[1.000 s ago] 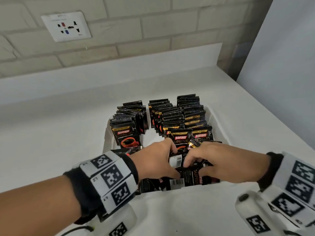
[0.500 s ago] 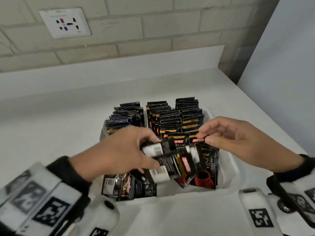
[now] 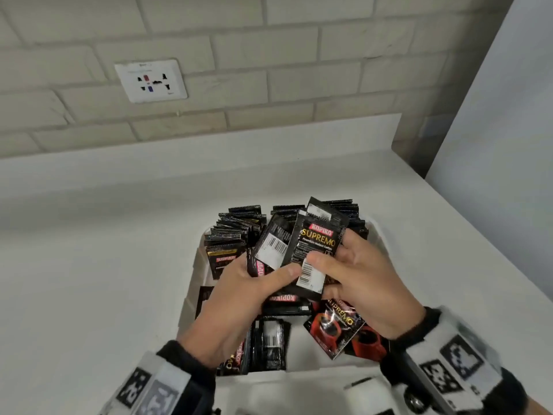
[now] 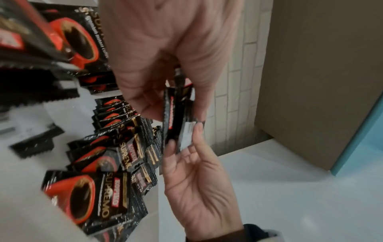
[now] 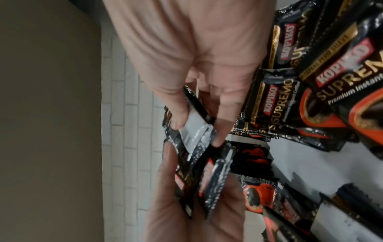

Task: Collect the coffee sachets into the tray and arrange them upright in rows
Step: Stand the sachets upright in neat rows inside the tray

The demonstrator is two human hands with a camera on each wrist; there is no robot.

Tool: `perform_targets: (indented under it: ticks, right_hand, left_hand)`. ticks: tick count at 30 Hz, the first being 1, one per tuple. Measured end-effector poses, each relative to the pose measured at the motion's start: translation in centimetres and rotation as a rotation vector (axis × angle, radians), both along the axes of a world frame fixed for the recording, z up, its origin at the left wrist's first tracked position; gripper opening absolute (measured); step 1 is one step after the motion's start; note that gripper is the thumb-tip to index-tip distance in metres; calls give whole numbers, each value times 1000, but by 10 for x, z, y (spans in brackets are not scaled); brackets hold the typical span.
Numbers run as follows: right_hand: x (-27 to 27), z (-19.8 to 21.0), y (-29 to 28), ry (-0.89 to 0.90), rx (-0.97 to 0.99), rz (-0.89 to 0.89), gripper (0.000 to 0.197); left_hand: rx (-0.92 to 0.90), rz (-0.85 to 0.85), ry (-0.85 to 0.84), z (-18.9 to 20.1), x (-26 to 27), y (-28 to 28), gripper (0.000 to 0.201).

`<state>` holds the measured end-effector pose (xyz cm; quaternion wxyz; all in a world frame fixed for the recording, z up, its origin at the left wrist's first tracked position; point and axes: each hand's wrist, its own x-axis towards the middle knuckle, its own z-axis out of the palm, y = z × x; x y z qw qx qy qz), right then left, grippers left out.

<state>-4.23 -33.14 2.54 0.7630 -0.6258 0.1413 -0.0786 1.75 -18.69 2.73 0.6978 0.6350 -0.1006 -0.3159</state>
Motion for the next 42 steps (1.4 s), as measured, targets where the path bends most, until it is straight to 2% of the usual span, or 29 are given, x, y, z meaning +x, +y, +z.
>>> perform_targets:
  ticks: [3,5,7,12,15,19,23,26,29,32,34,36,37,40,42]
  right_hand:
    - [0,-1,1,-4,51,-15,28]
    - [-2,-3,3,-2,44,1,31]
    - [-3,-6,4,9,7,33,35]
    - [-8,-10,8,32,-252,113,37]
    - [-11,-7,9,10,-389,62,31]
    - [-14,-7,4,0,-325,-39,26]
    - [-20,-6,-12,-9,-62,-162,24]
    - [-24,-6,-25,-114,128,-223,60]
    - [-27,-6,-27,-107,94,-129,69]
    - [-27,-1,-20,-67,-22,-4,72]
    - [-25,3,-17,-38,-181,-2,56]
    - [-20,10,-14,-2,-343,-14,24]
    - [-18,12,-14,15,-413,7,14]
    - [-15,15,-12,-5,-478,76,8]
    - [-15,15,-9,-114,-568,-23,17]
  left_hand:
    - [-135,-3,148,-1,-5,-1,27]
    - [-150,-10,223,-3,-6,-1,29]
    - [-113,-19,226,-6,-8,0,33]
    - [-108,18,246,-15,-13,3,32]
    - [-136,57,279,-16,-16,3,29]
    - [-181,89,285,-13,-16,6,32]
    - [-212,149,307,-12,-14,9,39]
    - [-199,159,300,-11,-13,12,39]
    - [-177,147,283,-11,-12,15,40]
    - [-121,92,215,-11,-9,17,35]
    - [-87,32,173,-11,-8,19,25]
    - [-67,-26,144,-10,-6,20,20]
    - [-66,-47,137,-9,-6,20,20]
    - [-69,-61,145,-8,-6,19,22]
    - [-77,-30,187,-8,-5,19,23]
